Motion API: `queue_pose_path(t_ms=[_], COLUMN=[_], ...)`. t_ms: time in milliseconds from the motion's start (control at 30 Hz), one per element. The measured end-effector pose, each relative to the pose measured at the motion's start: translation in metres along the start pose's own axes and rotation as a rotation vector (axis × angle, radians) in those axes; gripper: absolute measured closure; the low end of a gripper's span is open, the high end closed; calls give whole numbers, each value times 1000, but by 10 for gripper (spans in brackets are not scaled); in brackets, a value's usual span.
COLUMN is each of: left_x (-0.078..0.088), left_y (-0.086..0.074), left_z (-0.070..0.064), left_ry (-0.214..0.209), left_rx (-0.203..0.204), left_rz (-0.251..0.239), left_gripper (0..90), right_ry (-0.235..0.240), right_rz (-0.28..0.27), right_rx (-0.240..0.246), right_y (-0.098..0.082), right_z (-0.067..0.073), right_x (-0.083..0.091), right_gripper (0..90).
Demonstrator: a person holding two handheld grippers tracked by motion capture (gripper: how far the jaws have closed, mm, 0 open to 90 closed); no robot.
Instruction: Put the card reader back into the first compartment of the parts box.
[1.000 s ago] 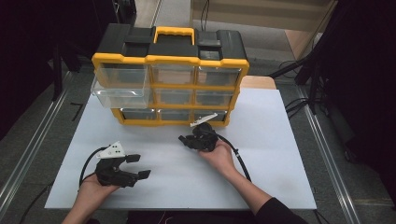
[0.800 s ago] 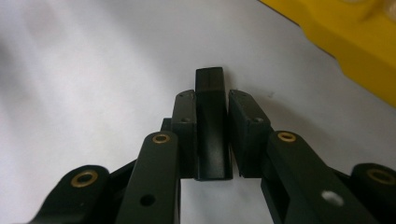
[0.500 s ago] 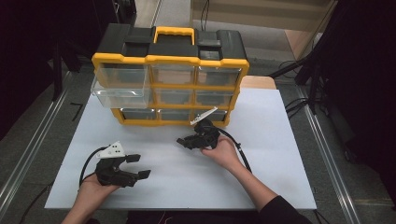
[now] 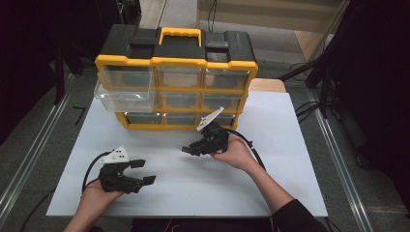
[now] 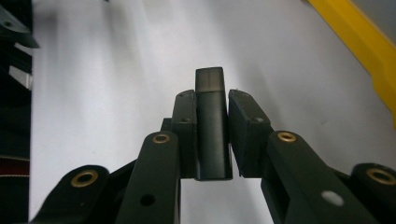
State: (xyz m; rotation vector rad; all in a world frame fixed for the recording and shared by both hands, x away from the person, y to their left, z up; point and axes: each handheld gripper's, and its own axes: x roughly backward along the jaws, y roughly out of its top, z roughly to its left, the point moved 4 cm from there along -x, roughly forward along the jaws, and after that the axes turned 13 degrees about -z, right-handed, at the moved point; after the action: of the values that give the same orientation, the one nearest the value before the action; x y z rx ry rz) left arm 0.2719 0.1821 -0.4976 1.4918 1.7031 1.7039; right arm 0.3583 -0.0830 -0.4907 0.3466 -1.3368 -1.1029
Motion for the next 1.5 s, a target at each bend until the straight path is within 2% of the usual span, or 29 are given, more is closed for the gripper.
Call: queue_pose_path(t_ms=[100, 200, 233, 300, 400, 633, 667, 700, 800, 1000, 1067, 1100, 1500], left_x=[0, 0, 0, 0, 0, 0, 0, 0, 0, 0, 0, 0, 0], left_y=[0, -1, -1, -1, 0, 0, 0, -1, 0, -1, -1, -1, 0], left_z=[0, 0, 0, 0, 0, 0, 0, 0, 0, 0, 0, 0, 0], left_ry=[2, -2, -3, -3, -4, -3, -3, -3, -4, -4, -2, -3, -4], left_rx=[-1, 4, 5, 3, 1, 3, 4, 2, 1, 2, 2, 1, 2], left_rz=[3, 0, -3, -4, -4, -5, -5, -4, -4, -4, -3, -4, -4], left_gripper=[246, 246, 246, 246, 246, 246, 246, 246, 246, 246, 246, 246, 246], right_ry=[33, 38, 56, 64, 103, 122, 135, 121, 137, 139, 145, 146, 153], right_rz=[2, 34, 40, 35, 43, 50, 37, 43, 47, 42, 29, 33, 18], right_rx=[-14, 22, 34, 32, 41, 38, 59, 59, 59, 67, 92, 81, 93], right_y=[5, 8, 10, 11, 17, 29, 31, 33, 37, 48, 52, 53, 76], right_z=[1, 1, 1, 2, 2, 4, 3, 4, 6, 9, 9, 11, 19], right_x=[2, 1, 1, 1, 3, 9, 9, 10, 13, 18, 18, 20, 34], right_gripper=[710, 710, 710, 710, 710, 710, 710, 710, 710, 710, 710, 710, 710])
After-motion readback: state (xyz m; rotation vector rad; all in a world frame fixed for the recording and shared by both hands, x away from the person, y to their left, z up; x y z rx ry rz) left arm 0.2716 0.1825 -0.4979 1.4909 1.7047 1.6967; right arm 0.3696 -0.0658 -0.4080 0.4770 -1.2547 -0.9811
